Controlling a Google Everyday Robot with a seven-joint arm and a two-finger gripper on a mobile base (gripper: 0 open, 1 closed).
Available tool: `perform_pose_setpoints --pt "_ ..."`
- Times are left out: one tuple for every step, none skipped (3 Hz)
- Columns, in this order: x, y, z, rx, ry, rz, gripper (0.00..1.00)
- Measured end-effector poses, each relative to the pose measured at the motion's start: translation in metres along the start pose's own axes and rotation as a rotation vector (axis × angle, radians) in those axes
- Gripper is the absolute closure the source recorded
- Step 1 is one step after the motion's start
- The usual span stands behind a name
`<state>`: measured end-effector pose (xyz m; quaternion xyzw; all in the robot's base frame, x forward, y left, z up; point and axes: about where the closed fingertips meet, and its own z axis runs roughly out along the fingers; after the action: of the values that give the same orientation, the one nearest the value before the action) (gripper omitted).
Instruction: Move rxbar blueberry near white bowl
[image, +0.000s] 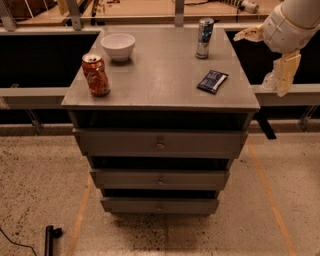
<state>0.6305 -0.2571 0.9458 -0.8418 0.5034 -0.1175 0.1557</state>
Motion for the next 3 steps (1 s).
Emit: perform_pose_setpoints --pt "0.000 -0.003 0.005 0.004 -0.006 -0.042 0.00" --pt "-0.003 -0.008 0.010 0.010 -0.020 -0.062 0.00" --pt "-0.006 -0.027 0.025 0.012 -0.042 -0.177 0.00"
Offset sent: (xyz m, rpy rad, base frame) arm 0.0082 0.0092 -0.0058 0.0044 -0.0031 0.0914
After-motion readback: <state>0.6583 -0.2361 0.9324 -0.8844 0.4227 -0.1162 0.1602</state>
